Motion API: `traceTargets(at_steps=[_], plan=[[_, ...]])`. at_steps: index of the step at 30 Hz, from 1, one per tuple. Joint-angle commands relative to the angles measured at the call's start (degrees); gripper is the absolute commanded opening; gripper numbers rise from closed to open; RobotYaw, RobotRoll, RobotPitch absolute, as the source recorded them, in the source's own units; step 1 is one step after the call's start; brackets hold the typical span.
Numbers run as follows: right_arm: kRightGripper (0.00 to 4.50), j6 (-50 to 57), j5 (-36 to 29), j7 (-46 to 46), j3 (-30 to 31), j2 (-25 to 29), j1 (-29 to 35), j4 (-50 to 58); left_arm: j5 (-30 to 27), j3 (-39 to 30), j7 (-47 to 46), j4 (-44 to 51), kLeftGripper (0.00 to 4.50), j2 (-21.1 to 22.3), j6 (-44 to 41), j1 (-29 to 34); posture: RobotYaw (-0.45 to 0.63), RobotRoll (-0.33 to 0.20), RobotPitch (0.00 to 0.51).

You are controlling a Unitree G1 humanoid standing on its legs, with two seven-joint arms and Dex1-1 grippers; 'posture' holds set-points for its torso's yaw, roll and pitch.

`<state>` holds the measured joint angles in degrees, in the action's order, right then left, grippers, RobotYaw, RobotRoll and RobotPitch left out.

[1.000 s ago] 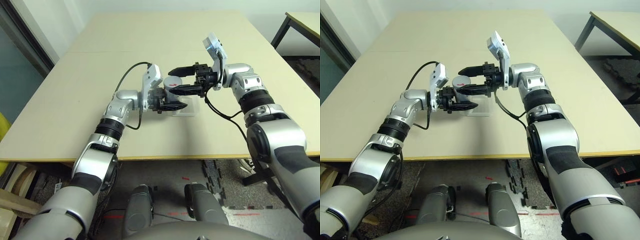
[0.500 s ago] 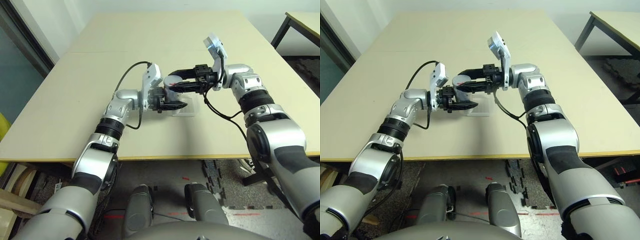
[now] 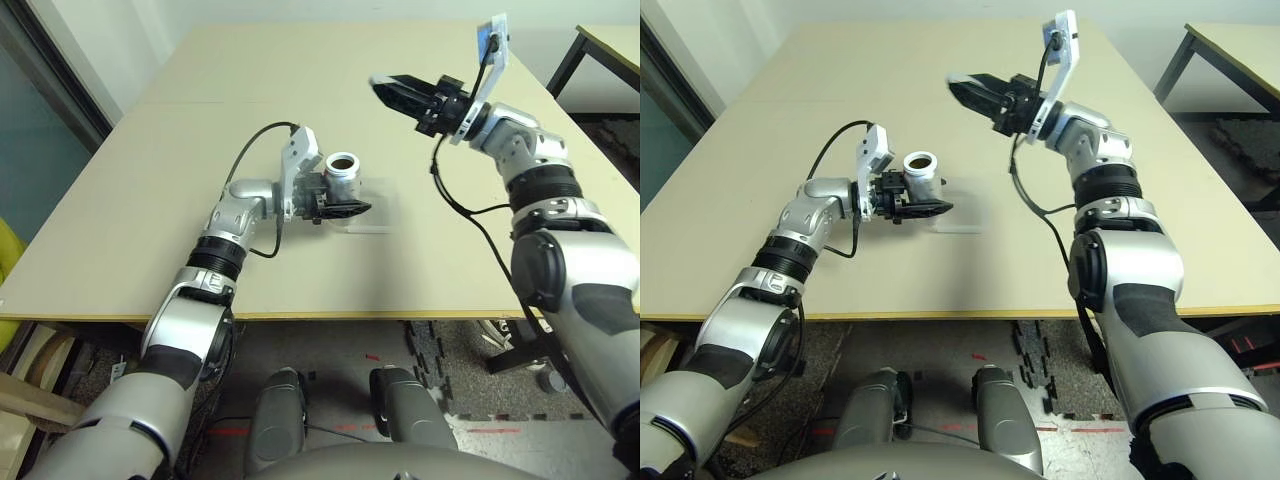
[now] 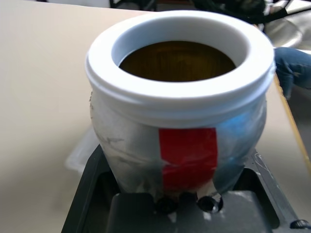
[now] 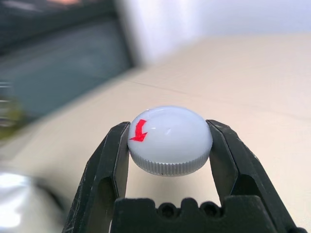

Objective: Pour the medicine from the bottle into the box.

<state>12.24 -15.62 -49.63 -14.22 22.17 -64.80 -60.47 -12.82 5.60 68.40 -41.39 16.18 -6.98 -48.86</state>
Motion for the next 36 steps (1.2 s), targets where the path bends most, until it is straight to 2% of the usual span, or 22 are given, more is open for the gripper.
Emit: traceTargets(at_steps=[1, 12, 25, 30, 31, 36], plan=[[2.57, -2.75, 2.34, 7.15, 0.22, 1.11, 3.36, -1.21, 0.35, -0.99, -1.25, -1.05, 2.68, 0.48, 0.54, -0.51, -0.17, 0.000, 0.046], [2.57, -6.43, 6.56, 19.91, 0.78, 3.43, 10.27, -3.58, 1.24, -2.19, -3.97, -4.13, 2.68, 1.08, 2.48, -1.70, -0.17, 0.000, 0.044], [2.57, -7.41, 9.01, 28.14, 1.09, 2.61, 9.90, -10.48, 2.04, -2.61, -5.69, -5.71, 2.68, 1.27, 3.38, -2.08, -0.17, 0.000, 0.049], [4.29, -8.89, 9.53, 27.63, 1.40, 2.46, 9.27, -10.91, 2.11, -2.70, -5.69, -5.54, 2.68, 1.55, 3.23, -2.01, -0.17, 0.000, 0.052], [4.50, -9.21, 9.48, 27.60, 1.29, 2.52, 9.12, -10.86, 2.13, -2.70, -5.69, -5.56, 2.68, 1.58, 3.22, -2.01, -0.17, 0.000, 0.052], [4.50, -12.43, 8.99, 25.51, 0.85, 3.16, 8.34, -10.02, 2.28, -2.66, -5.78, -5.51, 2.68, 1.64, 3.21, -1.84, -0.17, 0.000, 0.053]])
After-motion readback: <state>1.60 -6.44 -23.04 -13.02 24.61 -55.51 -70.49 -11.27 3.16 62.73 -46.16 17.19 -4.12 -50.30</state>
